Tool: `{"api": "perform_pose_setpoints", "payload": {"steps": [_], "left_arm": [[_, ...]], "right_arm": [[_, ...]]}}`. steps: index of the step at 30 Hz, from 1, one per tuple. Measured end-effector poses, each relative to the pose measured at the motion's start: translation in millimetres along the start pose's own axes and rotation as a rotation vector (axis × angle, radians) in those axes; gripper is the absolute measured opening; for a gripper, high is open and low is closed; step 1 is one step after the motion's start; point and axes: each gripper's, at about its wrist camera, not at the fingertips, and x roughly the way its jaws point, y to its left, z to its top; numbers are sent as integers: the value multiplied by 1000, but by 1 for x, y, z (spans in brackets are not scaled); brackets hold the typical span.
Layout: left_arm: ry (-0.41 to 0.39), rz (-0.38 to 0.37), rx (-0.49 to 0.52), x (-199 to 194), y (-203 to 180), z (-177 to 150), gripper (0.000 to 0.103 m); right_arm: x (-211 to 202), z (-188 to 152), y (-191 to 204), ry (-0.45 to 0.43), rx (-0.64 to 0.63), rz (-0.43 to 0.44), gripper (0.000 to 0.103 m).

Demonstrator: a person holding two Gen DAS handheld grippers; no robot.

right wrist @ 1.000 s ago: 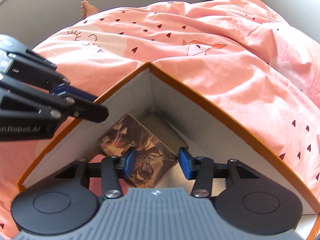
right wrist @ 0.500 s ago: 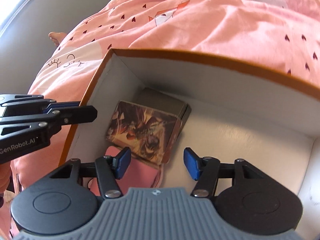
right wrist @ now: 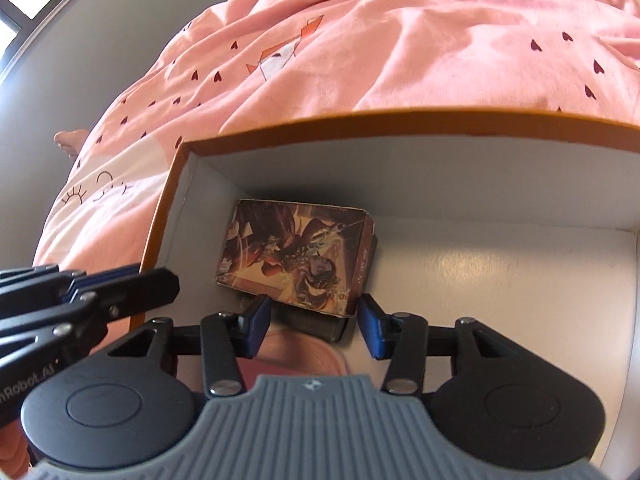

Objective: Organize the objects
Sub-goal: 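Open the right gripper to release the photo card inside the box, then move both grippers to the item pile beside the box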

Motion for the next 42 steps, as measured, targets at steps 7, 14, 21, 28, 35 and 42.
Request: {"api": "perform_pose_setpoints", "payload": {"steps": [7, 14, 21, 28, 35, 42], "left_arm": [[-3, -7, -1, 1, 1, 1, 10], [-2, -5, -3, 1, 0, 1, 10], [-3, -1, 2, 2, 0, 0, 10], [-6, 2, -3, 3, -1, 1, 10], [-62, -2, -20, -19, -4, -4, 11], [-171, 14, -40, -76, -25, -25, 11]], "right_arm": [[0, 2, -4, 55, -87, 22, 53], [15, -1, -8, 151, -119, -19, 34], [13, -7, 8, 80, -322, -33, 20], [15, -10, 20, 60, -510, -71, 19], [-10, -13, 24, 35, -487, -66, 25], [-84, -49, 22, -131, -464, -57, 25]]}}
